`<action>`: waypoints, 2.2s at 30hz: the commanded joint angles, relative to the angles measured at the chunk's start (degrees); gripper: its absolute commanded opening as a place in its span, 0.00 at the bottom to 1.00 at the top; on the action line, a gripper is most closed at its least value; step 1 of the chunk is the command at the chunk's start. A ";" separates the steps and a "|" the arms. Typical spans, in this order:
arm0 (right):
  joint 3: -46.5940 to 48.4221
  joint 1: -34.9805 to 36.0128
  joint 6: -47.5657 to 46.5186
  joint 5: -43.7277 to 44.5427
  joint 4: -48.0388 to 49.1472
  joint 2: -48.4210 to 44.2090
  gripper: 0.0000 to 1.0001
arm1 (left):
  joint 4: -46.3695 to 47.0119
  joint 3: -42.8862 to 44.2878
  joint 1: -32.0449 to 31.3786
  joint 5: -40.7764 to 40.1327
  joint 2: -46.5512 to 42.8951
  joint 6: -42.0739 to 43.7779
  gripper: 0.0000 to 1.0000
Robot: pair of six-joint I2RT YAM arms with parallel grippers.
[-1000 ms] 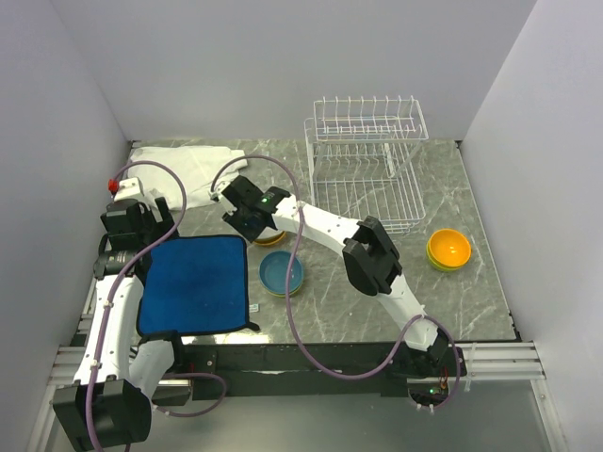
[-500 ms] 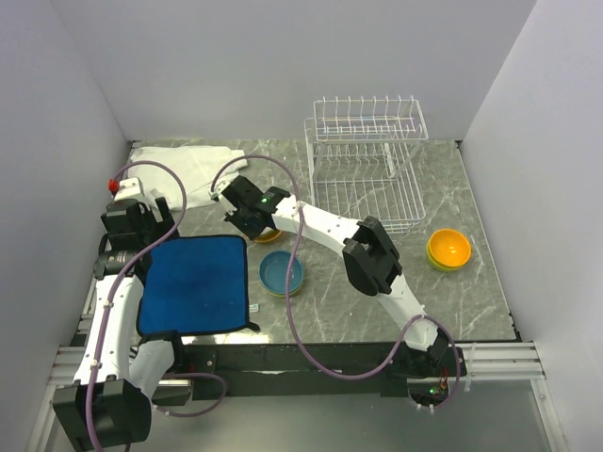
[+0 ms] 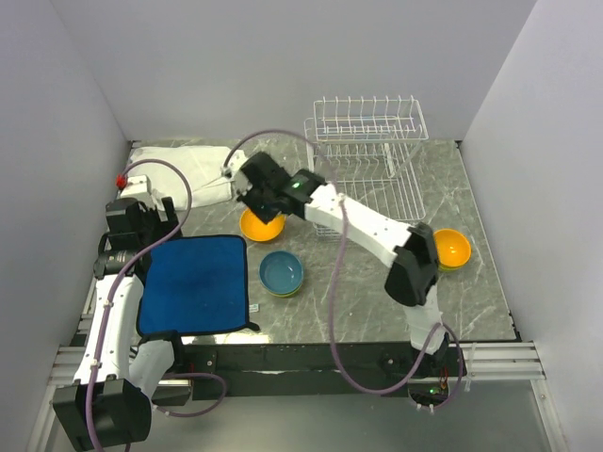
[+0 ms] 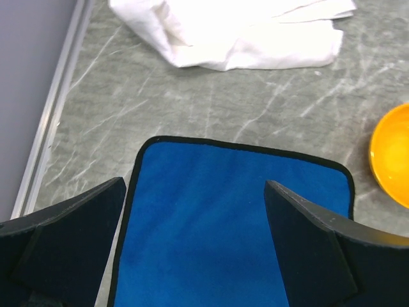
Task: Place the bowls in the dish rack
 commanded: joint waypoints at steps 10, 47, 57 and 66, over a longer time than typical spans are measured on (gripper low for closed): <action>11.04 -25.95 14.13 -36.43 18.63 -10.66 0.00 | 4.81 6.50 -0.93 25.80 3.24 8.96 0.97; 0.74 -48.02 73.29 -56.33 75.87 8.32 0.00 | -5.21 11.51 -2.43 30.47 16.52 30.85 0.97; 1.97 -48.64 72.68 -56.33 73.77 10.78 0.00 | -4.95 12.65 -3.83 28.98 18.28 31.56 0.97; -0.31 -48.73 72.15 -55.36 71.83 11.83 0.00 | -4.16 12.48 -5.33 27.57 19.07 31.21 0.97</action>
